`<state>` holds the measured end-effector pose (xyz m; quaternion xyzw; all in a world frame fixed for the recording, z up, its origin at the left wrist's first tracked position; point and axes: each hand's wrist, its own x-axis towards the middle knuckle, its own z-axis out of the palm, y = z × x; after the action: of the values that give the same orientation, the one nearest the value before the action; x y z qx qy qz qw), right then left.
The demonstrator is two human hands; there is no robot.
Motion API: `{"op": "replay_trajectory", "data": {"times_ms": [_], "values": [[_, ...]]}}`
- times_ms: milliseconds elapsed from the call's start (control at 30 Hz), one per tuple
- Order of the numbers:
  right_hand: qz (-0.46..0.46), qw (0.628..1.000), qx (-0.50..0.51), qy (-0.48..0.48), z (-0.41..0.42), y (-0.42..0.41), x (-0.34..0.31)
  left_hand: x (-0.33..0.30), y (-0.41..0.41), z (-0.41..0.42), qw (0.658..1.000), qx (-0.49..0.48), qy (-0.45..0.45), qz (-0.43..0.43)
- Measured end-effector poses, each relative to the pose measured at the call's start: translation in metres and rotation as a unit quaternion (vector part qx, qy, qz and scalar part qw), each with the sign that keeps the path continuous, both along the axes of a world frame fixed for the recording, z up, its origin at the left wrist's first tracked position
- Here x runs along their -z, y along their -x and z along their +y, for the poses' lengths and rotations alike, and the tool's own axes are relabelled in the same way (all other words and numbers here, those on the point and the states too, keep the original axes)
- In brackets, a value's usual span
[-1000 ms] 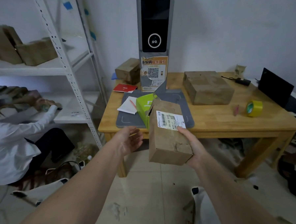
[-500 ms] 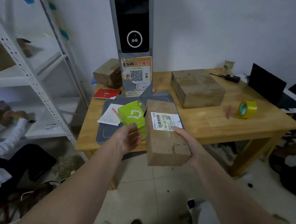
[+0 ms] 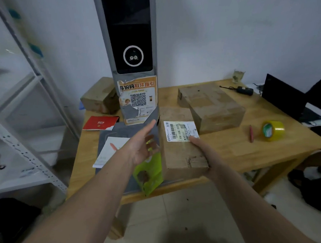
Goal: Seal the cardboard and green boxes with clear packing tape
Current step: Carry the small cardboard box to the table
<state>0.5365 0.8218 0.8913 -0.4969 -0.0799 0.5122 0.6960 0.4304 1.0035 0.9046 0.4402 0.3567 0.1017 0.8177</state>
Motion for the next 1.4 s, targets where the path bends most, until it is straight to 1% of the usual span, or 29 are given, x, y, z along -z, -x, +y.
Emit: {"op": "replay_trajectory", "data": {"times_ms": [133,267,400,567,700,867,967,1033,1133,1233,1400], "values": [[0.002,1.0,0.006,0.008,0.017,-0.017,0.006,0.005,-0.022,0.006,1.0,0.013,0.02,0.001],[-0.016,0.999,0.0,0.032,0.034,-0.04,0.012,0.012,-0.042,0.017,1.0,0.013,0.022,0.006],[0.003,1.0,0.003,0.017,0.053,-0.065,0.017,0.01,-0.063,0.03,0.999,0.009,0.032,0.0],[0.012,1.0,-0.014,0.021,0.063,-0.107,0.021,0.014,-0.107,0.048,0.999,-0.03,0.04,0.015],[0.0,0.999,-0.016,0.028,0.065,-0.151,0.02,0.02,-0.149,0.053,0.998,-0.031,0.047,0.004],[0.022,0.999,-0.011,0.024,0.075,-0.193,0.023,0.033,-0.181,0.058,0.997,-0.039,0.062,0.015],[0.043,0.998,-0.005,0.033,0.084,-0.206,0.028,0.038,-0.192,0.063,0.995,-0.049,0.078,0.028],[0.049,0.998,-0.002,0.043,0.089,-0.211,0.032,0.039,-0.2,0.069,0.996,-0.048,0.073,0.032],[0.039,0.998,0.0,0.047,0.091,-0.218,0.031,0.04,-0.214,0.076,0.997,-0.046,0.053,0.024],[0.026,0.999,0.002,0.037,0.092,-0.226,0.028,0.036,-0.226,0.082,0.999,-0.02,0.039,-0.001],[-0.026,0.999,-0.017,0.03,0.097,-0.241,0.02,0.03,-0.241,0.092,0.999,0.014,0.026,-0.024]]}}
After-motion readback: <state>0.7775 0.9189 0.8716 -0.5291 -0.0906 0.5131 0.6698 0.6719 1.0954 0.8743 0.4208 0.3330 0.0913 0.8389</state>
